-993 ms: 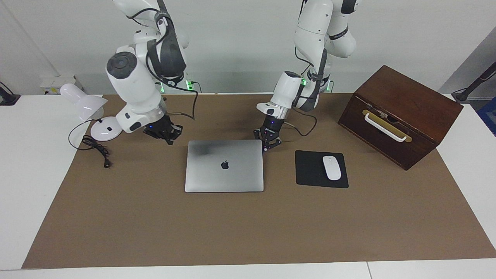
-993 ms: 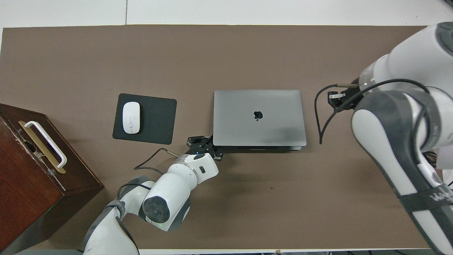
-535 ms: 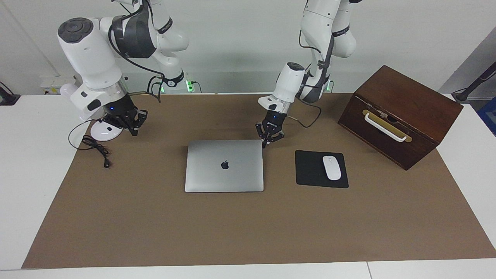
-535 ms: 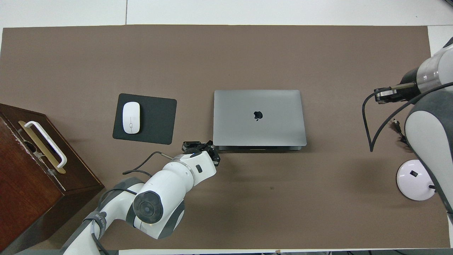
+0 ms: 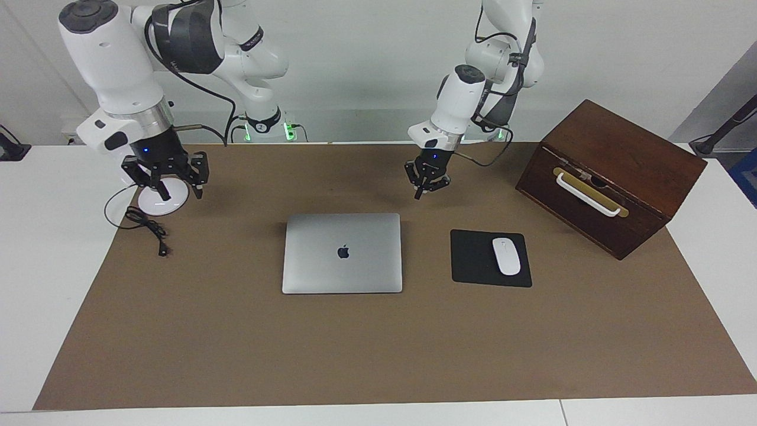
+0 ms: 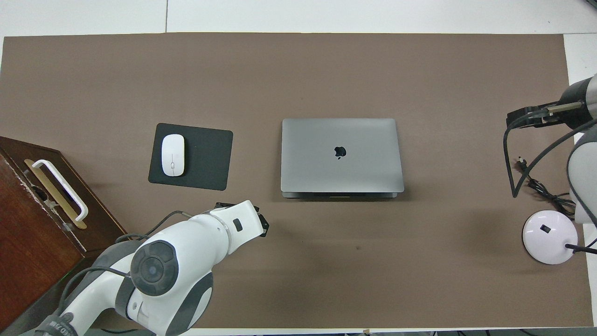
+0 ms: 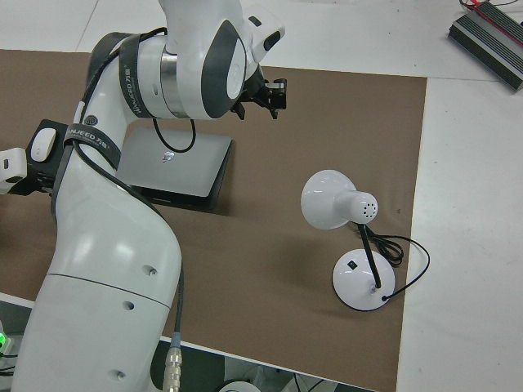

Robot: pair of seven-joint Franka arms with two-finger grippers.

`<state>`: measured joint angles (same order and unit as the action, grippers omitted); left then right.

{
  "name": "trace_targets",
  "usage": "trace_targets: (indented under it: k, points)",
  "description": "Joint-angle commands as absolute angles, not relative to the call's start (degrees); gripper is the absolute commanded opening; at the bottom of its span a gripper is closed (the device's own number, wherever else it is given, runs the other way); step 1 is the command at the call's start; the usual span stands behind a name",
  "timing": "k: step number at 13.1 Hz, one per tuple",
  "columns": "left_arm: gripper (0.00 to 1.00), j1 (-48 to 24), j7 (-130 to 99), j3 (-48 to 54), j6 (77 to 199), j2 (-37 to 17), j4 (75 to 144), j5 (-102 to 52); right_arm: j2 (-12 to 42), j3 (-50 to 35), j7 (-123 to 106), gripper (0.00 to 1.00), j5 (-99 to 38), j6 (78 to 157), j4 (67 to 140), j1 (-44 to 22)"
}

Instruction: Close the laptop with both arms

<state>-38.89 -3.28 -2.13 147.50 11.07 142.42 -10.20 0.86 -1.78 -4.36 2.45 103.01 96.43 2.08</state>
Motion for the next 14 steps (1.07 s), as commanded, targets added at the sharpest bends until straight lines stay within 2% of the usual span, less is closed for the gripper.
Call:
trace_targets:
  k: [1, 8, 14]
  points:
    - [0.0, -34.8, -2.8, -2.2, 131.2, 16.9, 138.9, -10.2, -0.1, -1.9, -4.9, 1.0, 1.8, 102.4, 96.3, 2.6]
    - [0.0, -22.1, 7.3, -2.2, 104.3, 20.4, 126.6, -5.7, -0.4, -1.9, -1.1, 1.0, 1.0, 101.8, 96.6, 2.7]
    - [0.0, -10.7, 10.0, -2.2, 99.4, 20.2, 118.5, -1.8, -0.8, -1.9, -1.1, 1.0, 0.9, 101.3, 97.1, 3.5]
